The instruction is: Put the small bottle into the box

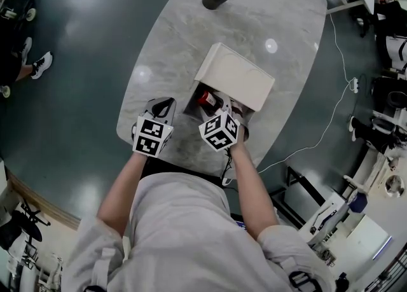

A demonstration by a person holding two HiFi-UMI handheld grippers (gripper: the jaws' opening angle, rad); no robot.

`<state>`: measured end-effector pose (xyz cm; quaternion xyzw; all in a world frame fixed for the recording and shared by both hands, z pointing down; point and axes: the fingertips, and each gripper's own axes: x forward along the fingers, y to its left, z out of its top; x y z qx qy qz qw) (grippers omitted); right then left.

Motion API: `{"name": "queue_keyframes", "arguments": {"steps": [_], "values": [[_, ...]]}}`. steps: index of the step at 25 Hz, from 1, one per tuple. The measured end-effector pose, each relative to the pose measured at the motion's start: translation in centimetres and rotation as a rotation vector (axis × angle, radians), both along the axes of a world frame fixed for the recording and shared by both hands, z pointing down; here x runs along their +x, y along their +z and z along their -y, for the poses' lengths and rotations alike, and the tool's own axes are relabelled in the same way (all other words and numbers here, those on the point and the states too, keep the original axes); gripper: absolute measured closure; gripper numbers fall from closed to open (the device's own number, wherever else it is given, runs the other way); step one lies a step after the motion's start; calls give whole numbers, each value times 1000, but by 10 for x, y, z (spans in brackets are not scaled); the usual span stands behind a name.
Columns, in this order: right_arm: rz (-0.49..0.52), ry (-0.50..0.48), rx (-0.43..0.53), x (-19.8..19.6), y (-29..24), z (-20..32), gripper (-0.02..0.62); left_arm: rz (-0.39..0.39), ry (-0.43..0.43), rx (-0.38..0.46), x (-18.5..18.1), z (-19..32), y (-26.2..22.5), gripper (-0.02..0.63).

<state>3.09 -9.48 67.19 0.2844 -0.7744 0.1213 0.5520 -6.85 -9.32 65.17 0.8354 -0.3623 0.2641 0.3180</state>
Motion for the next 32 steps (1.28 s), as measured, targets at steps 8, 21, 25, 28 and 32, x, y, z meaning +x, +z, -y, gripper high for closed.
{"name": "queue_keyframes", "arguments": {"steps": [8, 21, 25, 28, 32], "values": [[-15, 23, -24, 2, 10, -1, 362, -15, -5, -17, 1, -1, 2, 583], [-63, -19, -23, -1, 15, 0, 362, -14, -6, -36, -4, -6, 7, 583], [-83, -34, -16, -1, 15, 0, 362, -14, -4, -37, -6, -5, 6, 583], [-93, -37, -16, -2, 14, -1, 362, -18, 0, -40, -6, -7, 4, 583], [-112, -24, -8, -1, 17, 0, 361, -27, 8, -46, -7, -9, 6, 583]]}}
